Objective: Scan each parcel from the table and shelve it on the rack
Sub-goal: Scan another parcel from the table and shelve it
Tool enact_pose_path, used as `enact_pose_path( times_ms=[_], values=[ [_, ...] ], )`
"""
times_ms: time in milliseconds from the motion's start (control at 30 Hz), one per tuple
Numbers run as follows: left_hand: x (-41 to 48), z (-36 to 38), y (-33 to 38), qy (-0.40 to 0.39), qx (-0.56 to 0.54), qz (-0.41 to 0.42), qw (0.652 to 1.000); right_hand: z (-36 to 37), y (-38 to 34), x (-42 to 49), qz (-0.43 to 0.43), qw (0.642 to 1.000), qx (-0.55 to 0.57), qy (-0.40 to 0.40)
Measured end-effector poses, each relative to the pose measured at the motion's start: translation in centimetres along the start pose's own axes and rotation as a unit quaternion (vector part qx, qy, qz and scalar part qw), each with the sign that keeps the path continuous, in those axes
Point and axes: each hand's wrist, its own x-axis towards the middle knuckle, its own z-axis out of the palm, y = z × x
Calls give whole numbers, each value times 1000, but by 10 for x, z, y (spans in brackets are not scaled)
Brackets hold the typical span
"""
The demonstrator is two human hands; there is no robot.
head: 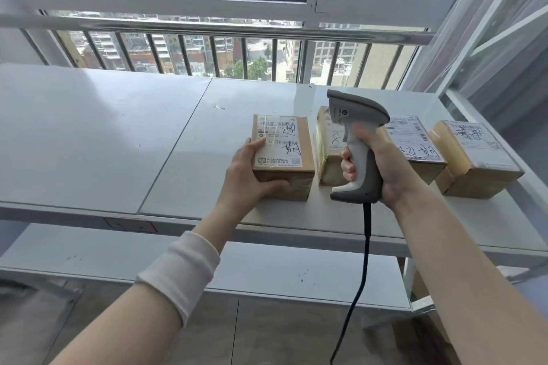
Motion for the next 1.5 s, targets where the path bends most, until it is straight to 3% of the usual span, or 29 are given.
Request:
enact_pose_path(
  times_ms=[267, 567, 767, 933, 1033, 1200, 1300, 1400, 1500],
  values=[
    [57, 5, -10, -16, -5, 17, 1000, -2, -4, 16, -7, 1000, -12, 26],
    [59, 8, -14, -9, -23, 31, 999, -4, -2, 23, -12, 999, 2, 30],
    [53, 7, -9, -13, -16, 19, 1000, -9, -3, 14, -9, 1000, 11, 24],
    [34, 3, -9, -18, -72, -41, 996, -15, -1, -5, -9, 999, 22, 21],
    [4, 8, -15, 34, -97, -78, 992, -18, 8, -23, 4, 999, 24, 32],
    [-63, 22, 11, 231, -246, -74, 938, -18, 25, -81, -2, 996, 27, 83],
    [-101, 44, 37, 144, -297, -56, 942, -24, 33, -135, -25, 990, 46, 131],
    [-136, 72, 55, -56, -311, -63, 947, -31, 54, -193, -32, 980, 56, 187],
    [-189, 99, 65, -220, -282, -88, 930, -32, 78, -254, -15, 970, 60, 236]
  ],
)
